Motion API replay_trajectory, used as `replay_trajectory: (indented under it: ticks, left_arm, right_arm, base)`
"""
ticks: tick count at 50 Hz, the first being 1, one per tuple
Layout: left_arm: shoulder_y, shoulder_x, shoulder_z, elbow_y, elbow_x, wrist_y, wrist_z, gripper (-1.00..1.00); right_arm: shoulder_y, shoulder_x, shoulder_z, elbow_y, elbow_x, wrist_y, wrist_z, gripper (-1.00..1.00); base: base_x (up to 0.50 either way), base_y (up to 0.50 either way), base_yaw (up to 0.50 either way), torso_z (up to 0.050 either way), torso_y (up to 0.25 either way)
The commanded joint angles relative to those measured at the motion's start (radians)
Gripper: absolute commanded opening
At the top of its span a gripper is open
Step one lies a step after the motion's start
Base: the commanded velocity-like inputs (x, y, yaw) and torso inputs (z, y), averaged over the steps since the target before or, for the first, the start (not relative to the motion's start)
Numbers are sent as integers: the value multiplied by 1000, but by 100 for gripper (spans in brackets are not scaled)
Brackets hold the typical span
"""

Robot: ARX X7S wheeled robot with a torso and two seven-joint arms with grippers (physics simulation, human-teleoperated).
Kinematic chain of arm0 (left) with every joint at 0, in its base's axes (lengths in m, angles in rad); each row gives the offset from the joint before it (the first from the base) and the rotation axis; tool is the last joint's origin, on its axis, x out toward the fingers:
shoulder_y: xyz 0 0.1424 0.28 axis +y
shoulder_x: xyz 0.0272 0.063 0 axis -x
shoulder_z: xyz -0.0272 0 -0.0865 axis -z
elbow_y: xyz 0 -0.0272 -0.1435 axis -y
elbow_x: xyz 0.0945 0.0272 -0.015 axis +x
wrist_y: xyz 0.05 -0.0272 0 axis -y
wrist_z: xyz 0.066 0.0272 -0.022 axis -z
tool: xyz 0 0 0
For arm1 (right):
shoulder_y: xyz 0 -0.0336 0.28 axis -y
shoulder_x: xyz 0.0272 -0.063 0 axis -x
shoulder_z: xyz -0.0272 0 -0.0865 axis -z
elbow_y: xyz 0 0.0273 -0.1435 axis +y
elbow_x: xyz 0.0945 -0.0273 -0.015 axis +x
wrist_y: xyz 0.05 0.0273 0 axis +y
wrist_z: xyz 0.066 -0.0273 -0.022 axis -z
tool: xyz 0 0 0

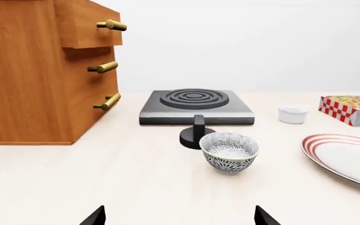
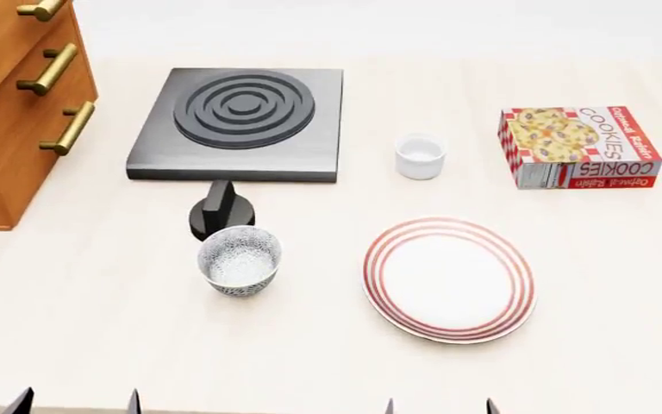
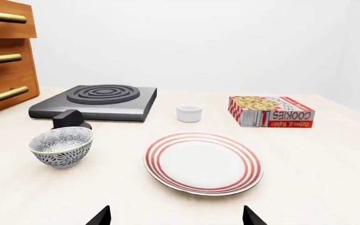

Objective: Pick the akita bowl on the wooden cabinet and place it on the plate.

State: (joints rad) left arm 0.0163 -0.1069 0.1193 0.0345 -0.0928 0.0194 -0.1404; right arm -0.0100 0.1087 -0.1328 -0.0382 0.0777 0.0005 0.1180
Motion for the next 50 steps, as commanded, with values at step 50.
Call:
replay_trajectory:
  ticks: [50]
  left_arm:
    - [-167,-175,-106,811,-257,-673,-225,100]
  right_arm:
    - [-126,-3,-26,-858,-130,265,37,100]
  base:
    - [0,0,0,0,0]
